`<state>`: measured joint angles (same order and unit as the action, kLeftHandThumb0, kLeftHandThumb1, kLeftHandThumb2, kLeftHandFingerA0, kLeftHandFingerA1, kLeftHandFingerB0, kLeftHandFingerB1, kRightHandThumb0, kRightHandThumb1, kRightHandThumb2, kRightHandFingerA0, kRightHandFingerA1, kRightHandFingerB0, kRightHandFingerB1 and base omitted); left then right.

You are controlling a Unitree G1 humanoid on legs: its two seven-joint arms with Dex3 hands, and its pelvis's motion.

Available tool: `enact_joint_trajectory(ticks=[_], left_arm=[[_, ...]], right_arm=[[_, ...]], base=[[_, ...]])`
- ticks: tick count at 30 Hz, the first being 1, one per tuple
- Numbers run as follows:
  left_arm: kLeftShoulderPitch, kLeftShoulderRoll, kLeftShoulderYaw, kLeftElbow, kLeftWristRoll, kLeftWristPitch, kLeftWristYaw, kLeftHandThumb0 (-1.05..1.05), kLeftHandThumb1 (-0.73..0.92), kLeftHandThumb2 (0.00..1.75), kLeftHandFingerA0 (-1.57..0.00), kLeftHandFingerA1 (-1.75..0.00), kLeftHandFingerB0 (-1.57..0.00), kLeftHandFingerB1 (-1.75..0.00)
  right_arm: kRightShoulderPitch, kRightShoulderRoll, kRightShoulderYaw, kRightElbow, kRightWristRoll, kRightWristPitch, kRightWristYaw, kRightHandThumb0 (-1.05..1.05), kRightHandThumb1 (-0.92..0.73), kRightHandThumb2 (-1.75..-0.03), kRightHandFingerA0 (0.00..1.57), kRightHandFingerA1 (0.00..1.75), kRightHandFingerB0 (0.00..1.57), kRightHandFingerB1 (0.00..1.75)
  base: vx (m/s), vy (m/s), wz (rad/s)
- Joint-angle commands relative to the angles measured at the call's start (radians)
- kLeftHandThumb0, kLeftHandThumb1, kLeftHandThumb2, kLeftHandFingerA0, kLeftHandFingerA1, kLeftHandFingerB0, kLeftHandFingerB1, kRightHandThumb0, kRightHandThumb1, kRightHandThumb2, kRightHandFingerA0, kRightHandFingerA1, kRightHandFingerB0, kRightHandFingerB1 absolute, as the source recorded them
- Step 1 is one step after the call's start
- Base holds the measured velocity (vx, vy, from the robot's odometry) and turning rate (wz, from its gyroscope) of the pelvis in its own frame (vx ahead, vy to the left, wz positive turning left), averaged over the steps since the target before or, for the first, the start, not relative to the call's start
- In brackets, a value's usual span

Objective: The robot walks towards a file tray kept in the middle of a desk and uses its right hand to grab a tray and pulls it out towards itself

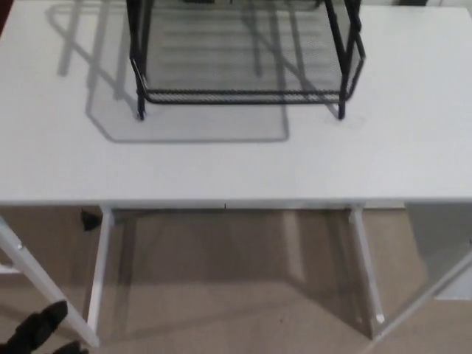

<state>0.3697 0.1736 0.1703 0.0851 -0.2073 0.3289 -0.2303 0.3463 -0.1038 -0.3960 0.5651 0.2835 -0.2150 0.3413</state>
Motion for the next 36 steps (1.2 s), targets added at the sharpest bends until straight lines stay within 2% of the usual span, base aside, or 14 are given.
enact_joint_trajectory(ticks=[1, 13, 14, 19, 20, 21, 25, 26, 28, 30, 32, 33, 35, 36], left_arm=[[-0.011, 0.041, -0.004, 0.032, 0.039, 0.049, 0.02, -0.04, 0.79, 0.67, -0.15, -0.32, -0.11, -0.23], [-0.049, 0.105, 0.002, 0.134, 0.029, 0.054, -0.03, -0.02, 0.79, 0.66, -0.17, -0.34, -0.11, -0.24], [-0.051, 0.106, -0.005, 0.14, 0.035, 0.046, -0.031, -0.03, 0.79, 0.66, -0.16, -0.34, -0.11, -0.24], [-0.054, 0.103, -0.01, 0.142, 0.038, 0.042, -0.029, -0.04, 0.81, 0.63, -0.21, -0.34, -0.11, -0.26], [-0.055, 0.104, -0.011, 0.141, 0.04, 0.044, -0.029, -0.03, 0.81, 0.63, -0.21, -0.34, -0.11, -0.26], [-0.057, 0.104, -0.013, 0.145, 0.044, 0.04, -0.027, -0.03, 0.8, 0.63, -0.21, -0.34, -0.12, -0.26], [-0.054, 0.107, -0.011, 0.15, 0.043, 0.029, -0.036, -0.04, 0.81, 0.64, -0.19, -0.33, -0.1, -0.26], [-0.051, 0.11, -0.011, 0.148, 0.041, 0.029, -0.04, -0.04, 0.8, 0.66, -0.17, -0.33, -0.1, -0.26], [-0.047, 0.108, -0.012, 0.142, 0.042, 0.031, -0.039, -0.04, 0.81, 0.63, -0.2, -0.33, -0.11, -0.26], [-0.049, 0.108, -0.013, 0.139, 0.044, 0.034, -0.037, -0.04, 0.8, 0.65, -0.18, -0.33, -0.11, -0.26], [-0.047, 0.109, -0.013, 0.137, 0.044, 0.035, -0.039, -0.04, 0.8, 0.65, -0.19, -0.33, -0.11, -0.26], [-0.044, 0.11, -0.014, 0.138, 0.044, 0.031, -0.043, -0.04, 0.8, 0.66, -0.18, -0.33, -0.11, -0.25], [-0.035, 0.106, -0.016, 0.138, 0.045, 0.027, -0.044, -0.04, 0.8, 0.65, -0.18, -0.33, -0.11, -0.25], [-0.028, 0.105, -0.018, 0.143, 0.044, 0.024, -0.049, -0.04, 0.79, 0.67, -0.16, -0.33, -0.11, -0.24]], right_arm=[[0.001, -0.001, -0.008, 0.036, 0.011, -0.021, -0.004, -0.28, -0.49, -0.56, 0.54, 0.41, 0.45, 0.36], [0.001, 0.005, -0.008, 0.069, 0.004, -0.045, -0.004, -0.27, -0.49, -0.56, 0.56, 0.41, 0.45, 0.36], [0.004, 0.002, -0.003, 0.07, -0.009, -0.056, -0.013, -0.38, -0.4, -0.66, 0.51, 0.49, 0.41, 0.43], [0.05, 0.012, 0.017, -0.004, -0.033, -0.056, -0.035, -0.43, -0.39, -0.69, 0.5, 0.52, 0.43, 0.45], [0.055, 0.012, 0.021, -0.013, -0.039, -0.052, -0.045, -0.44, -0.39, -0.68, 0.5, 0.51, 0.42, 0.44], [0.061, 0.015, 0.023, -0.027, -0.037, -0.05, -0.047, -0.34, -0.46, -0.54, 0.58, 0.47, 0.49, 0.36], [0.063, 0.016, 0.026, -0.028, -0.033, -0.041, -0.055, -0.34, -0.44, -0.53, 0.57, 0.47, 0.49, 0.36], [0.065, 0.017, 0.027, -0.028, -0.033, -0.042, -0.054, -0.42, -0.38, -0.67, 0.51, 0.52, 0.43, 0.44], [0.068, 0.013, 0.029, -0.026, -0.037, -0.044, -0.055, -0.44, -0.39, -0.68, 0.52, 0.49, 0.42, 0.44], [0.065, 0.012, 0.03, -0.022, -0.039, -0.044, -0.057, -0.35, -0.45, -0.54, 0.59, 0.43, 0.48, 0.36], [0.065, 0.012, 0.03, -0.019, -0.04, -0.041, -0.059, -0.35, -0.46, -0.55, 0.59, 0.43, 0.47, 0.36], [0.068, 0.012, 0.029, -0.014, -0.039, -0.044, -0.055, -0.43, -0.39, -0.68, 0.54, 0.51, 0.42, 0.45], [0.073, 0.011, 0.024, -0.002, -0.031, -0.05, -0.044, -0.35, -0.45, -0.54, 0.59, 0.42, 0.47, 0.36], [0.083, 0.01, 0.024, -0.002, -0.036, -0.055, -0.045, -0.45, -0.38, -0.7, 0.56, 0.52, 0.43, 0.46]], base=[[0.12, -0.049, 0.05], [0.08, -0.109, -0.05], [0.08, 0.01, -0.07], [0.07, 0.066, -0.03], [0.11, 0.26, -0.44], [0.1, 0.261, -0.06], [0.07, 0.144, 0.04], [0.08, 0.039, 0.08], [0.0, 0.0, 0.0], [0.01, -0.036, 0.04], [0.0, 0.0, 0.0], [0.0, 0.0, 0.0], [0.0, 0.0, 0.0], [0.0, 0.0, 0.0]])
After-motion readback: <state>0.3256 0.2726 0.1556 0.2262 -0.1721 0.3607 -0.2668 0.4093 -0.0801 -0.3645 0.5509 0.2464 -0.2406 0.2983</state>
